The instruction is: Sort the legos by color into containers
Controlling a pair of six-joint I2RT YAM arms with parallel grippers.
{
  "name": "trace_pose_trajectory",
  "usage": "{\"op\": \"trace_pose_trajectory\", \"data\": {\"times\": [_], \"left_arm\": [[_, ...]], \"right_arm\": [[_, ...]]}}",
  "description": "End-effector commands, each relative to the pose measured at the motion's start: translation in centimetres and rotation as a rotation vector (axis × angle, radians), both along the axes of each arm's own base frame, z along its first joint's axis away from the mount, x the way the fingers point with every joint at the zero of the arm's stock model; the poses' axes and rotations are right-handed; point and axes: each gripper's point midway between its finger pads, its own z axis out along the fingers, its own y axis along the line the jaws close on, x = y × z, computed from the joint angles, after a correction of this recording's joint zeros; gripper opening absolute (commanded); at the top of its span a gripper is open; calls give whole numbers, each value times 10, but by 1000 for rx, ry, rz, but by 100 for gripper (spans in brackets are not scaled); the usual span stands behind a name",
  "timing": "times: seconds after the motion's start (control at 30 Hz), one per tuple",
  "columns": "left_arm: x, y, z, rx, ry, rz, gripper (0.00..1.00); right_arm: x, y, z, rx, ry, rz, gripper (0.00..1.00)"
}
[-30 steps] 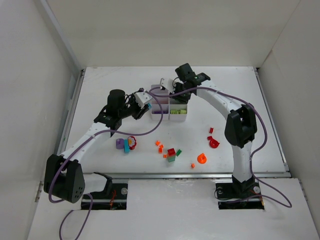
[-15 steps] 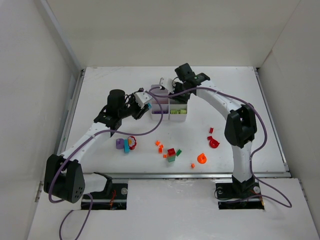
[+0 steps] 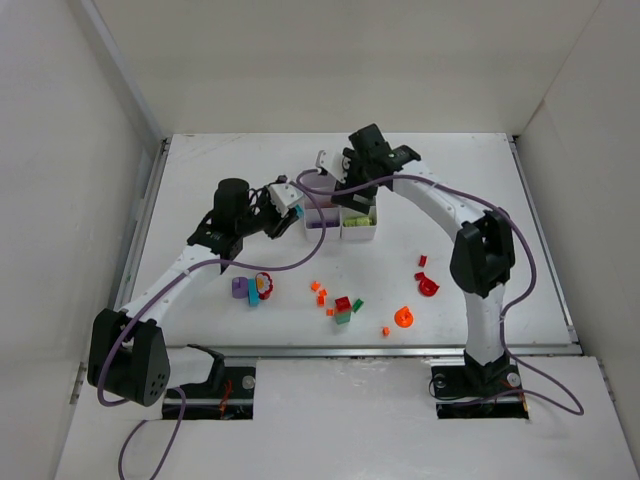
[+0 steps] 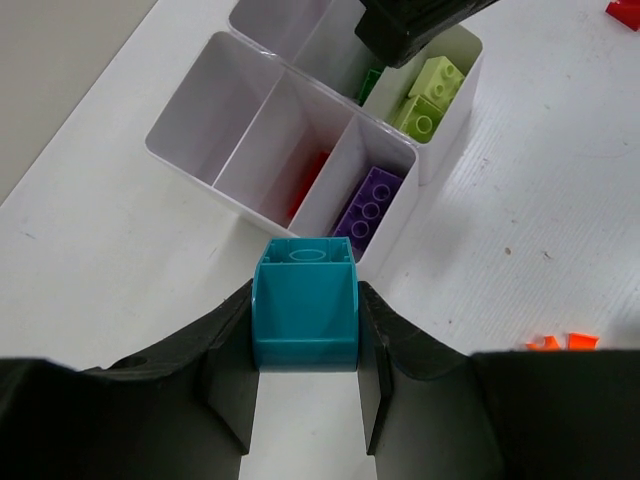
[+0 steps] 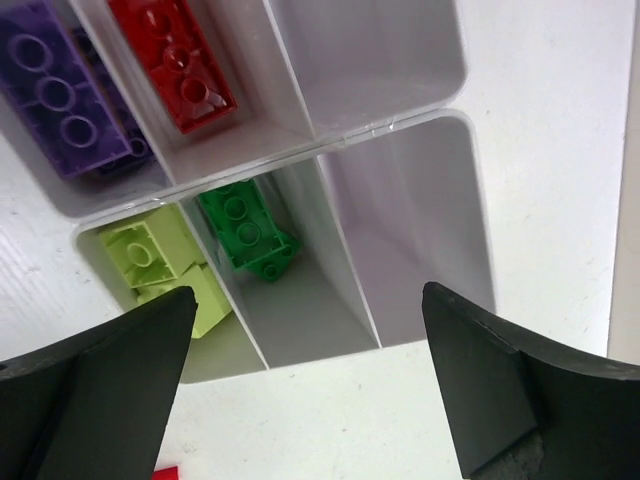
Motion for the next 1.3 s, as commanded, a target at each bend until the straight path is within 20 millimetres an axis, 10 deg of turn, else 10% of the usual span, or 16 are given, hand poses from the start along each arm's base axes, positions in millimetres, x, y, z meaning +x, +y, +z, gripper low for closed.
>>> {"op": "trace_pose_trajectory", "data": {"times": [0.0,0.27,0.5,1.07,1.27], "left_arm": [[-5,-8,9,-36,-21,-44,0],[-13,-23,37,-102,-100,-190,0],[-45,-39,82,-198,-226,-428,0],[-63,-49,106,-251,-225,-556,0],[-62,-50,110,-265,-228,-553,0]], "right_arm": [[-8,32,101,201,-181,91,100],[-73,61,177,512,-263,349,100],[-141,78,186,673,-197,596,100],[-159,116,163,667,-94,694,60],[-150,116,147,626,-48,649,22]]}}
